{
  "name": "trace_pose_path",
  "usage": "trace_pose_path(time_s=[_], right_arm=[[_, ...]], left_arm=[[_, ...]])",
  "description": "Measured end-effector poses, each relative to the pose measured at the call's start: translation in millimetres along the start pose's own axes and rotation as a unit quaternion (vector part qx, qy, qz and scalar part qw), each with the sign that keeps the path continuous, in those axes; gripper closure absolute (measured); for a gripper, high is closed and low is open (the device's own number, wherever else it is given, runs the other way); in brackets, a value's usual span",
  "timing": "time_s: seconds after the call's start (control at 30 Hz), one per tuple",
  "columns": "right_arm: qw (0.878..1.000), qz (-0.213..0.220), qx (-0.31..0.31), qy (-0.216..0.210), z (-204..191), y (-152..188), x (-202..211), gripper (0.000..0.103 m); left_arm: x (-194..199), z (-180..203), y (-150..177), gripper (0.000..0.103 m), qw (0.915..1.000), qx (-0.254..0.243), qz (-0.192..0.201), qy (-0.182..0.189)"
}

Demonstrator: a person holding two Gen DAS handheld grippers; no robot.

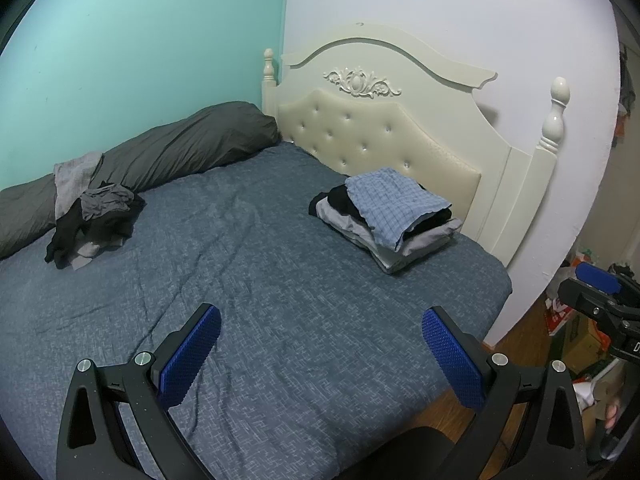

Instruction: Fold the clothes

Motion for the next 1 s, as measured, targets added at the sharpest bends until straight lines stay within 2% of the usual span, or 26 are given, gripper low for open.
trace_pose_path(time_s=[1.0], right_arm=[[1.0, 0.001, 0.001, -0.002, -0.3, -1.1, -0.6, 0.02]], left_arm=[[1.4, -0.3, -0.9, 0.0, 1.0, 0.0, 0.005, 0.002]])
Point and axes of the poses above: each gripper's, at about its wrist camera, not at the fingertips, and x roughly against the way its jaws point, z to its right, y to its underside, the point moved 1 cm from there along -x, roughly the way its jaws point, and after that the axes turned 6 degrees about z, right-handed, at the moved point
